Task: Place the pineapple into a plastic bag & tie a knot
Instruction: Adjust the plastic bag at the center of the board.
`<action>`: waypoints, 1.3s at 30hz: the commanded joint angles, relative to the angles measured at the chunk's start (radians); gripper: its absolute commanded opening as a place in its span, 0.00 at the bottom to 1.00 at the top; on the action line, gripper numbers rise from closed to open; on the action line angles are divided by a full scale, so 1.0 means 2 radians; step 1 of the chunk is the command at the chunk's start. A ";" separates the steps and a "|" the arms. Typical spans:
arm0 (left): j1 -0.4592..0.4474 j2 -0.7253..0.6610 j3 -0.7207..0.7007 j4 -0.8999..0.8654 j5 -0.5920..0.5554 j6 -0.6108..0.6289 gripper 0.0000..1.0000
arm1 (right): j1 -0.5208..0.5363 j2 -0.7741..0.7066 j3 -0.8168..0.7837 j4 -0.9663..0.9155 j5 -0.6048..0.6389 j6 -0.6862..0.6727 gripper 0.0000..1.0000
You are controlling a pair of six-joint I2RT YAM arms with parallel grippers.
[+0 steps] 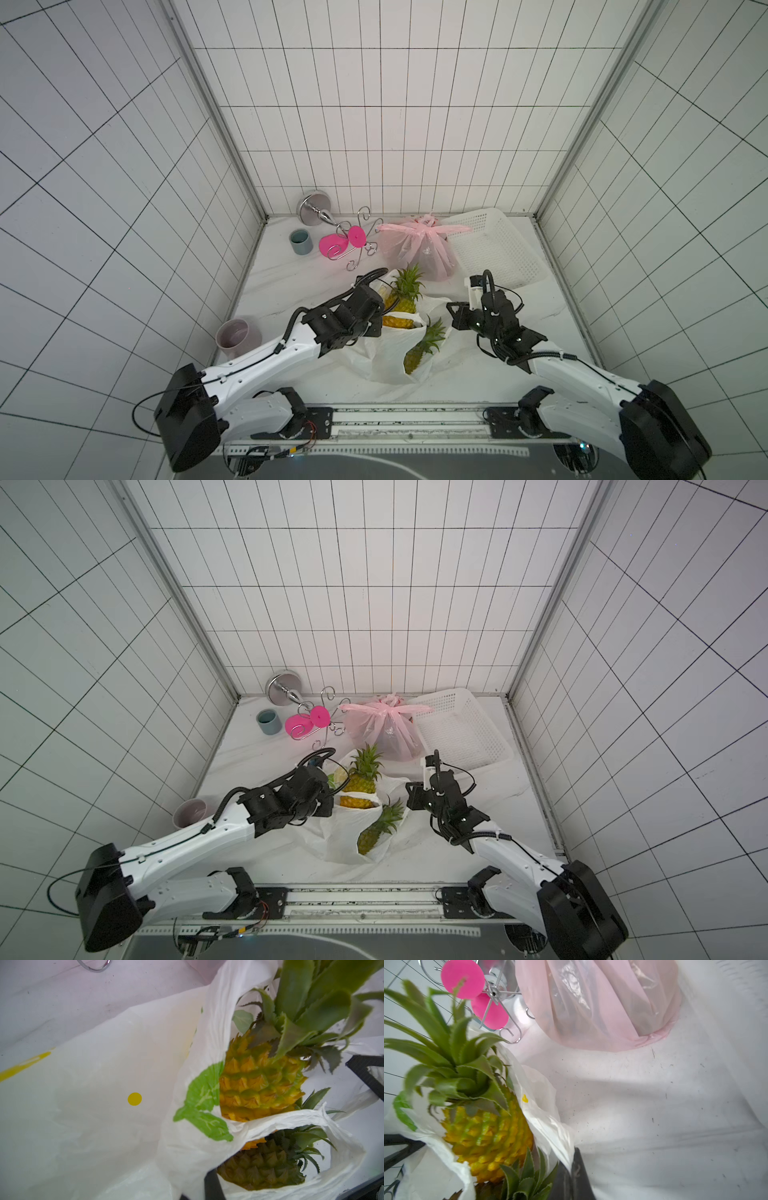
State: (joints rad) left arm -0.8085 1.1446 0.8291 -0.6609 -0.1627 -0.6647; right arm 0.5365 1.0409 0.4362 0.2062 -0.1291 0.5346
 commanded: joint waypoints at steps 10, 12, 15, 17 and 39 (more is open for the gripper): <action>0.056 -0.135 0.078 0.029 -0.069 0.059 0.00 | -0.002 -0.062 0.310 -0.118 -0.020 -0.061 0.00; 0.057 -0.145 0.099 0.025 -0.072 0.072 0.00 | -0.002 -0.055 0.348 -0.128 -0.029 -0.068 0.00; 0.057 -0.156 0.130 0.014 -0.071 0.080 0.00 | -0.002 -0.049 0.397 -0.144 -0.019 -0.079 0.00; 0.057 -0.158 0.152 0.003 -0.067 0.082 0.00 | -0.002 -0.042 0.433 -0.157 -0.014 -0.084 0.00; 0.068 -0.129 0.023 0.155 0.090 0.041 0.00 | -0.003 -0.025 0.444 -0.208 0.047 -0.142 0.79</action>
State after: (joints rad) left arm -0.6838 0.8948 0.8757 -0.4553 -0.0212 -0.5594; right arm 0.5365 1.0325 1.2686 -0.2218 -0.0914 0.3145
